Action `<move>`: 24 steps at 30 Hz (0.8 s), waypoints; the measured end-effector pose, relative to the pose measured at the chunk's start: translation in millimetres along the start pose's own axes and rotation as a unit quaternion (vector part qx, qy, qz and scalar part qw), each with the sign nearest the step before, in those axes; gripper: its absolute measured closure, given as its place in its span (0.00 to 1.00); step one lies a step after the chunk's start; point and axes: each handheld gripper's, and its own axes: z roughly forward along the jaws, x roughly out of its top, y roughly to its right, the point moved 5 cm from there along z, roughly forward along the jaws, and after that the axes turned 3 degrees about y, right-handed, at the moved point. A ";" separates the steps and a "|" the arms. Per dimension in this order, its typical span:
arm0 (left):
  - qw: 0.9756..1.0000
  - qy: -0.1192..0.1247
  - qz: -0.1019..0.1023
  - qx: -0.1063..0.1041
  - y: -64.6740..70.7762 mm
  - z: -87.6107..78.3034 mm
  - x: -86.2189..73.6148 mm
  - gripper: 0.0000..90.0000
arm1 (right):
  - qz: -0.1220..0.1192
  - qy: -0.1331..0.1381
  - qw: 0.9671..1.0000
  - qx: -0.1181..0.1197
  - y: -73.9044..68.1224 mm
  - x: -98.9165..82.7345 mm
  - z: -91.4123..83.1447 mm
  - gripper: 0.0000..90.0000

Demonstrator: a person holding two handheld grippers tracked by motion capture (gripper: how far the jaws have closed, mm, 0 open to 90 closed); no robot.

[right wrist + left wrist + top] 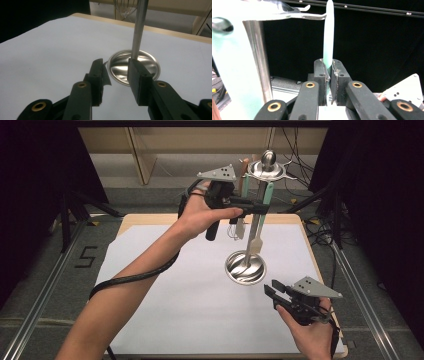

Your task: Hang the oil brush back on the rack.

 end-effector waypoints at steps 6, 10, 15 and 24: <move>1.000 0.001 -0.008 0.001 -2.1 1.0 -0.7 0.92 | -0.003 0.001 1.000 -0.004 0.4 -0.5 0.5 0.74; 1.000 0.002 -0.010 0.002 -3.1 2.0 -0.8 0.92 | -0.001 0.001 1.000 0.000 0.1 -0.3 0.2 0.74; 1.000 0.001 -0.010 0.005 -4.1 2.3 -0.8 0.92 | 0.012 -0.006 1.000 0.000 -1.1 -1.0 -1.5 0.74; 1.000 0.006 -0.019 0.016 -10.0 3.0 -2.6 0.92 | 0.014 -0.007 1.000 0.000 -1.4 -1.8 -0.6 0.74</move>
